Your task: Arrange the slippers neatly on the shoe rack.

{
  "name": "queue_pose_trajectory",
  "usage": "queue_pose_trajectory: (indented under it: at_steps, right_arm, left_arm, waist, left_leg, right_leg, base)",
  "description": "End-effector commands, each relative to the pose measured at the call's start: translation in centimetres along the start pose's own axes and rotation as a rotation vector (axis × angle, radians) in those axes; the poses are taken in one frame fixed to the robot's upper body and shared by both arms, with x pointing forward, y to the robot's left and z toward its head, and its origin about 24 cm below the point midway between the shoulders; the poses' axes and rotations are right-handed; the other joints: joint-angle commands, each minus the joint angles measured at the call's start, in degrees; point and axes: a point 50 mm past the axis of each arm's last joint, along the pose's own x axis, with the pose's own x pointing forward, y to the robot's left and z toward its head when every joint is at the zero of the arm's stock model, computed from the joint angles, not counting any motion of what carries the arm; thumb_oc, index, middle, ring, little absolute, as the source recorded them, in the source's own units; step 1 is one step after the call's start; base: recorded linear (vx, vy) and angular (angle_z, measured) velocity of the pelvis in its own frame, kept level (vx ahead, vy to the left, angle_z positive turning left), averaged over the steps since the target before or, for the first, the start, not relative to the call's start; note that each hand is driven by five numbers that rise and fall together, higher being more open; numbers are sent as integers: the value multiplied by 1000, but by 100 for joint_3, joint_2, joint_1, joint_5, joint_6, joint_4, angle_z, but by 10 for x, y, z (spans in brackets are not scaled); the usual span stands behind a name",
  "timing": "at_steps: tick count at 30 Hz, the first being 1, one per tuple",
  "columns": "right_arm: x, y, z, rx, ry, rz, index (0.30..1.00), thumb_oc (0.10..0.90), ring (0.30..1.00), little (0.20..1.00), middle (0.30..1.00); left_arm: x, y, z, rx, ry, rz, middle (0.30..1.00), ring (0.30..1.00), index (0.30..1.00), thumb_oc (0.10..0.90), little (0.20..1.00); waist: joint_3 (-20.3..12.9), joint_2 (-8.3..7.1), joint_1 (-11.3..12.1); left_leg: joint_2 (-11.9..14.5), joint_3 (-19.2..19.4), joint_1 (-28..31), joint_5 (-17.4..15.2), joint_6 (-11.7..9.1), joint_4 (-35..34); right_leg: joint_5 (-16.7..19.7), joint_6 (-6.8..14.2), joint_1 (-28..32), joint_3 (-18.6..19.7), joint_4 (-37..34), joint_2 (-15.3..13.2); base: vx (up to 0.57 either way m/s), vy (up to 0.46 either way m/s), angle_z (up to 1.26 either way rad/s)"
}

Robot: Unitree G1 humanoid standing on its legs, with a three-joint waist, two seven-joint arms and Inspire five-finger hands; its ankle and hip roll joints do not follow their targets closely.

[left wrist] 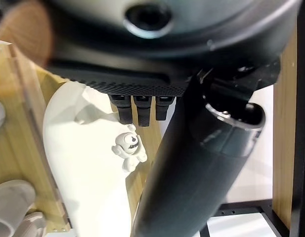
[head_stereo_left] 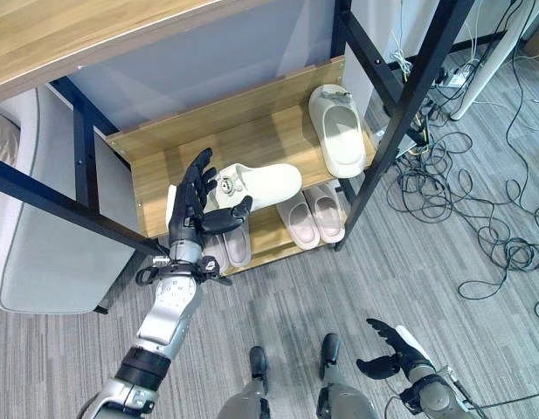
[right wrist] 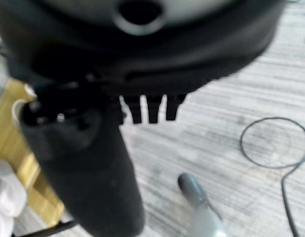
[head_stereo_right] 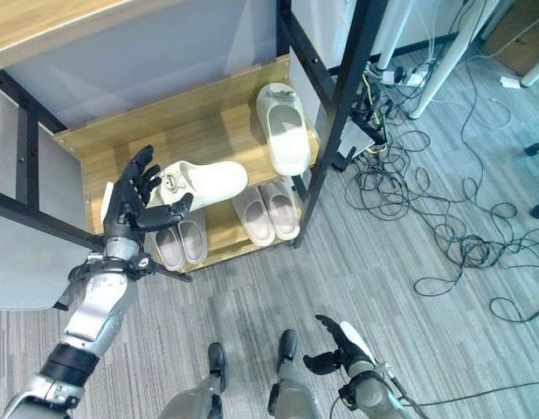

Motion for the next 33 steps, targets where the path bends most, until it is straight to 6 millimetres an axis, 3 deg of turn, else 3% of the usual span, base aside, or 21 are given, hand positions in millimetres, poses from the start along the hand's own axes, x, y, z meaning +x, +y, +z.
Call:
queue_pose_trajectory:
  at_steps: [1,9,17,22,28,33]
  right_arm:
    - [-3,-10,9,-19,-76,-36,900,800,900,900,900]
    - [0,-7,18,-29,-108,-24,900,800,900,900,900]
    - [5,-9,26,-31,-132,-27,900,800,900,900,900]
    - [6,-8,28,-29,-137,-25,900,800,900,900,900]
    - [6,-6,27,-18,-129,-24,900,800,900,900,900]
    - [6,-1,25,14,-115,-29,900,800,900,900,900]
  left_arm:
    - [30,-16,45,-28,-218,-32,900,900,900,800,900]
    - [36,-25,53,15,-250,-50,900,900,900,800,900]
    - [53,-44,73,42,-313,-83,900,900,900,800,900]
    - [57,-45,86,97,-377,-66,900,900,900,800,900]
    - [45,-39,98,83,-447,-69,900,900,900,800,900]
    - [14,-24,96,74,-484,-90,900,900,900,800,900]
  waist:
    - [-451,-76,-26]
    - [-512,-111,-24]
    - [-536,-137,-84]
    - [-542,-156,-73]
    - [-504,-143,1]
    - [-478,-148,193]
  left_leg:
    - [-16,-169,-501,311,-268,-39]
    - [-21,-192,-518,315,-261,-39]
    - [-33,-201,-537,302,-251,-39]
    - [-36,-198,-552,296,-246,-39]
    - [-32,-195,-494,295,-241,-39]
    - [-24,-231,-372,284,-246,-39]
  right_leg:
    - [-564,561,91,-79,35,-223]
    - [-570,543,95,-82,35,-210]
    - [-556,558,58,-66,35,-209]
    - [-545,571,31,-54,35,-214]
    - [-581,552,98,-61,35,-199]
    - [-667,510,283,-151,35,-179]
  base:
    - [0,0,0]
    - [0,0,0]
    - [0,0,0]
    - [8,-3,-1]
    - [0,0,0]
    - [10,-9,1]
